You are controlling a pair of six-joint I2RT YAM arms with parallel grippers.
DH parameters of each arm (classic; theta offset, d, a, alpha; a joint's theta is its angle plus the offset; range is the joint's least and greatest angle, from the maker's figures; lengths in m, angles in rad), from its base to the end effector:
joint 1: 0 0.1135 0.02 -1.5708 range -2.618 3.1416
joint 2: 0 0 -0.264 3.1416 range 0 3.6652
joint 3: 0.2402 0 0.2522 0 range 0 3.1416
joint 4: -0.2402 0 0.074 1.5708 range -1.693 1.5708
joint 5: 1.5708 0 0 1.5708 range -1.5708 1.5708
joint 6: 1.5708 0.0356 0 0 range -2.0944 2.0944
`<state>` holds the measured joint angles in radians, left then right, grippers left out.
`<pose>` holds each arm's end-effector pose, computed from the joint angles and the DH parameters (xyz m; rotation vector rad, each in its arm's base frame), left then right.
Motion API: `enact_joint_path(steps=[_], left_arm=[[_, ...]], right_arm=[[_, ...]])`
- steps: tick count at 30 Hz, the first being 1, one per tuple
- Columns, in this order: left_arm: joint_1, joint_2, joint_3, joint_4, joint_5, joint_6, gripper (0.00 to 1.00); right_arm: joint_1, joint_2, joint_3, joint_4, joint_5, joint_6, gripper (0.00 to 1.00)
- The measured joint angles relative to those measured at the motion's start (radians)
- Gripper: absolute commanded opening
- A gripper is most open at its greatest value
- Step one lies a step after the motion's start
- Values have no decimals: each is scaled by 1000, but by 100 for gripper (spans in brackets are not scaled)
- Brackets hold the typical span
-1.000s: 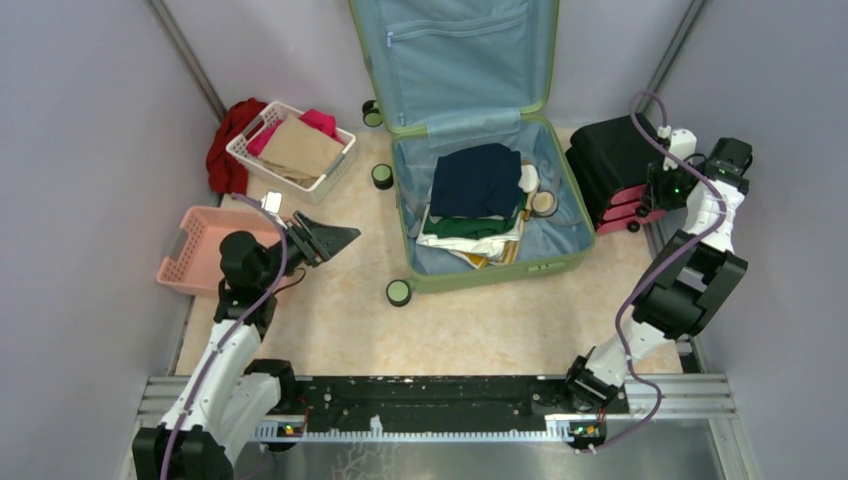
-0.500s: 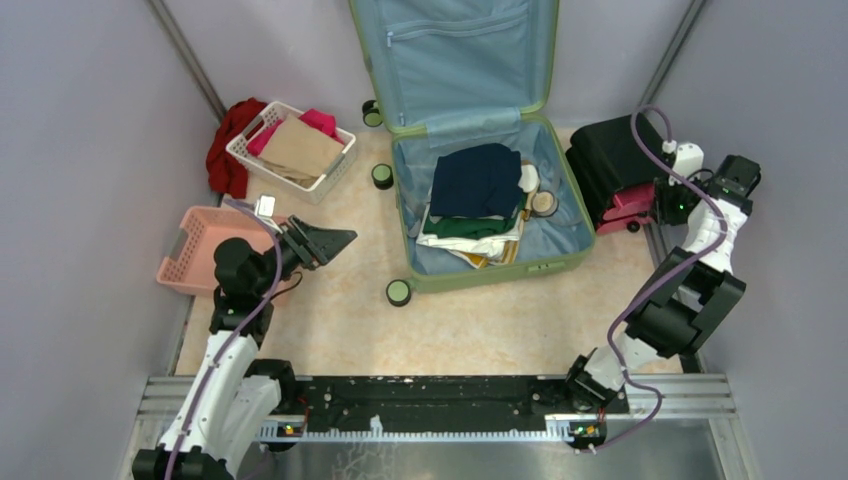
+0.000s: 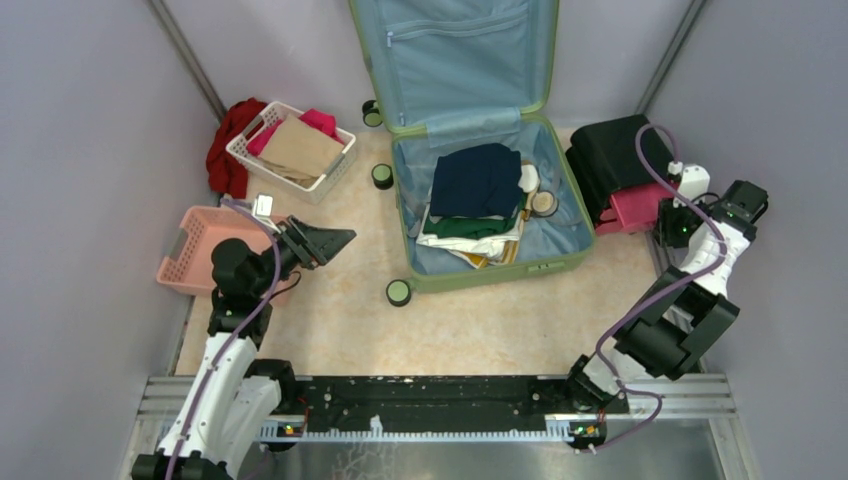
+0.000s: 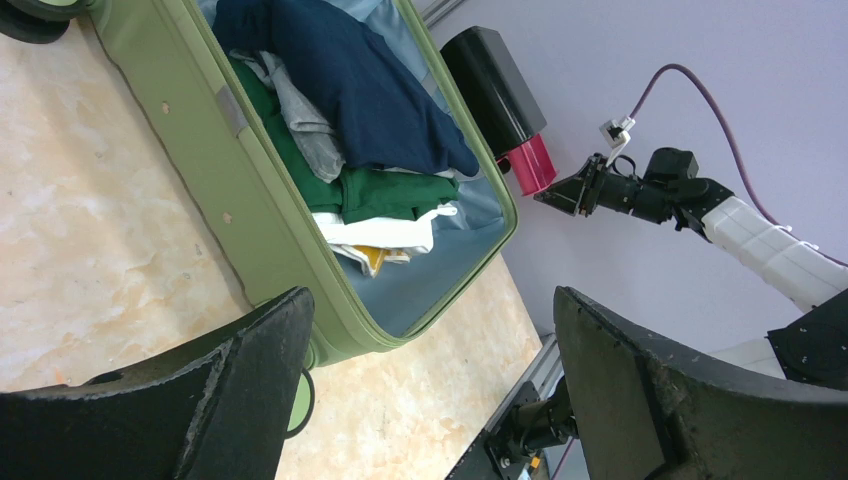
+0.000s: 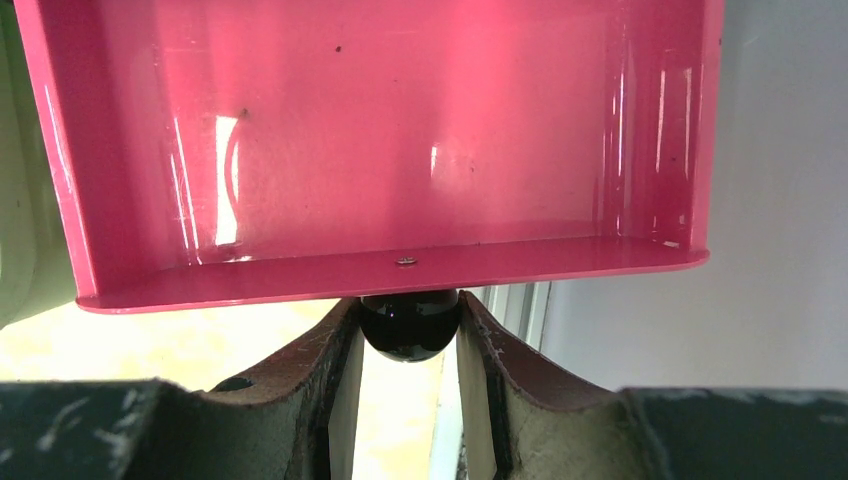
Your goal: Open, take out, and arrange the luggage
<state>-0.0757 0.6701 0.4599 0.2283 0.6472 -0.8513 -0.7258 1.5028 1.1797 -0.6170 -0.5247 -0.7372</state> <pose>0.1655 -0.0341 0.2869 -0.0994 1.6907 -1.2105 0.2476 -0.1959 0.2714 -0.2180 2.3350 -0.0422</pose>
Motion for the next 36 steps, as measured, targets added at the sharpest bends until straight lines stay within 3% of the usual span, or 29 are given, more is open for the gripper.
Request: enact_joint_path(steps=[7, 13, 22, 36], left_arm=[[0, 4, 0, 0, 0, 3, 95], [0, 20, 0, 3, 1, 3, 95], [0, 30, 0, 7, 1, 3, 96], [0, 49, 32, 37, 20, 26, 99]], right_arm=[[-26, -31, -43, -3, 0, -3, 2], [-39, -45, -61, -8, -1, -9, 31], [-58, -71, -61, -96, -12, -41, 65], [-93, -179, 81, -380, -196, -145, 68]])
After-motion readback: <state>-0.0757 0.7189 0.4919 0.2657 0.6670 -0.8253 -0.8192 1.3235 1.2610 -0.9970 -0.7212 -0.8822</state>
